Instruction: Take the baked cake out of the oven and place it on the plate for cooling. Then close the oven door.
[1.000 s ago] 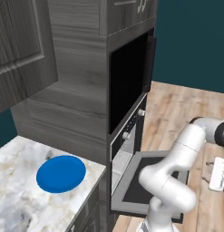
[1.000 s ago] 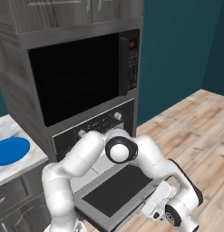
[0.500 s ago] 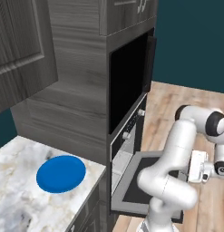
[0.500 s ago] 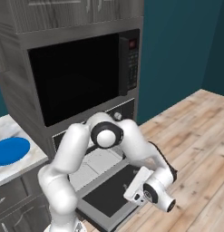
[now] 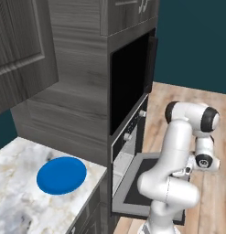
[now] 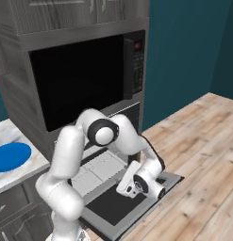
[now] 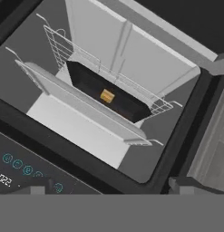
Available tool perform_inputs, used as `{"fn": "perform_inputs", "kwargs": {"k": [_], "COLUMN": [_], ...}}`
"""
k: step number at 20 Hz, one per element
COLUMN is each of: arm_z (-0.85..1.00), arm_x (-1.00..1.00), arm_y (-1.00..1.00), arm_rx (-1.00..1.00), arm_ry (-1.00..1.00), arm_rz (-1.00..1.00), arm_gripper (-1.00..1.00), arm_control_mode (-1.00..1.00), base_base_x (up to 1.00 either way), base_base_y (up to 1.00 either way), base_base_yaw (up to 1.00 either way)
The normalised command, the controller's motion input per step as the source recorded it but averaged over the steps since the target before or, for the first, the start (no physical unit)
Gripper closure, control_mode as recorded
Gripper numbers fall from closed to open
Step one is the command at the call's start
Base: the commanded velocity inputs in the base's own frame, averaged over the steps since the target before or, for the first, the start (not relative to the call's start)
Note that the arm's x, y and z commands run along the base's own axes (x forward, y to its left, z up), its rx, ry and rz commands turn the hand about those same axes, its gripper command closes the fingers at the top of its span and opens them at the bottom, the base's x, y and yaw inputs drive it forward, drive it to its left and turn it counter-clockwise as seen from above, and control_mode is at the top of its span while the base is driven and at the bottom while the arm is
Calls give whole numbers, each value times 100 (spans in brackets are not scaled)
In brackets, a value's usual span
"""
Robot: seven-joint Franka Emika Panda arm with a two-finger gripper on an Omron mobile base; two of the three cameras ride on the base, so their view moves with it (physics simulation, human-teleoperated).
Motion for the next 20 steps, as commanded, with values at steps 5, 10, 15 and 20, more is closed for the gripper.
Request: {"fn": "perform_inputs", "kwargs": {"k": [5, 10, 15, 20], "arm_z": [0, -1, 0, 0], "arm_x": [19, 4, 14, 7], "arm_y": [52, 40, 37, 34], "arm_rx": [0, 0, -2, -4], "arm_ry": [-5, -24, -25, -22], "arm_rz": [5, 5, 1, 1], "arm_gripper": [-100, -100, -100, -100], "arm_control_mode": [-100, -100, -100, -100], "base_base_x": [0, 0, 0, 0], "base_base_y": [0, 0, 0, 0], "base_base_yaw": [0, 0, 0, 0]}}
